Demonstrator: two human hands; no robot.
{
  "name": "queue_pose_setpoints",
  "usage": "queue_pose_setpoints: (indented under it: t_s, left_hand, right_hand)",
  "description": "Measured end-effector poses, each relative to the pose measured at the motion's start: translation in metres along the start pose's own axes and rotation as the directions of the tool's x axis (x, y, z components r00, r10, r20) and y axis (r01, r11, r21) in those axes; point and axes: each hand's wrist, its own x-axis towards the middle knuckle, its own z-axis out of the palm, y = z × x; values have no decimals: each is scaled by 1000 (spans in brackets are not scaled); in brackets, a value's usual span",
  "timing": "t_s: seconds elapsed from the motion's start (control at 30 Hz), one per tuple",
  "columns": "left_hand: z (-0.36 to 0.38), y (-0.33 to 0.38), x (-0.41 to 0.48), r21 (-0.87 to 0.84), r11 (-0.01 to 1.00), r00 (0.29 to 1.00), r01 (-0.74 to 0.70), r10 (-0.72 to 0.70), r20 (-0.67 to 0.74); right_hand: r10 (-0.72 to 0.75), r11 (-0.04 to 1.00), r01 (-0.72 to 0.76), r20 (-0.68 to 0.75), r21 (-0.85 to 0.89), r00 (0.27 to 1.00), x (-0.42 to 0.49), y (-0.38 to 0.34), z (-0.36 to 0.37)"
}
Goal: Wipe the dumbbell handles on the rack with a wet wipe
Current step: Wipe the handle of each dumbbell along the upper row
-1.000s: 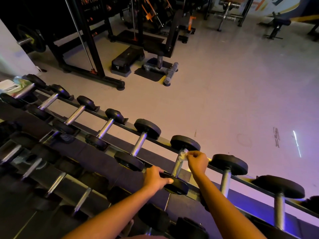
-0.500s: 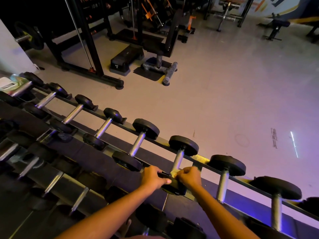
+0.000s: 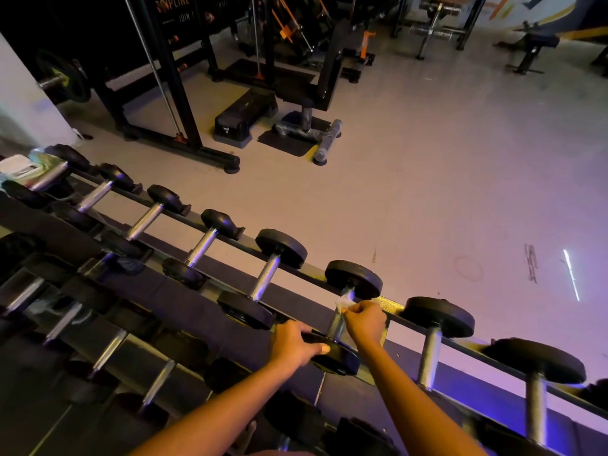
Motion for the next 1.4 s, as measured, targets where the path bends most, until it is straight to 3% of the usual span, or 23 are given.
queue_pose_setpoints:
  t_s: [0.2,0.27,0.43,0.63,0.77,0.83,0.9,0.97,1.07,1.17,1.3,1.4]
  left_hand:
    - [-3,3,3,14,1000,1000,-10,10,23]
    - [-5,5,2,15,1000,999,-9,8,42]
    - [-4,4,-1,-1,1000,999,11,-11,35]
    - [-2,2,1,-25,999,999,32,-31,28]
    - [2,-2,6,-230,966,992,116,-100,80]
    - [1,-5,10,-453,856,968,249,-202,151]
    - [-4,-10,18,-640,641,906,424,-311,289]
    - [-9,-19,26,-665,483,821,569,-367,436]
    - [-9,-27,35,-533,402,667,745,-406,625]
    - [8,-30,47,-452,348,563,821,-368,740]
    - [28,-28,58,-464,219,507,858,-227,831]
    - [35,-30,59,-487,152,509,860,-189,840]
  right_hand:
    - [50,993,-22,251,-113,967,-18,27,-7]
    - [48,999,-44,227,-22,973,-16,26,-15]
    - [81,979,-74,-29,191,996,6,-5,-22]
    - [68,985,-74,42,159,997,3,-12,-12]
    - [88,995,-93,182,19,979,-18,14,-9]
    - [96,995,-97,204,-9,974,-26,21,-6]
    - [98,995,-98,200,-15,975,-27,22,-6]
    - [97,995,-94,187,-28,977,-26,21,-6]
    - [86,996,-81,171,-40,982,-26,21,-4]
    - [90,996,-87,169,-25,982,-27,25,-2]
    - [96,995,-90,164,-47,982,-26,29,1]
    - [114,993,-105,163,-62,980,-25,27,2]
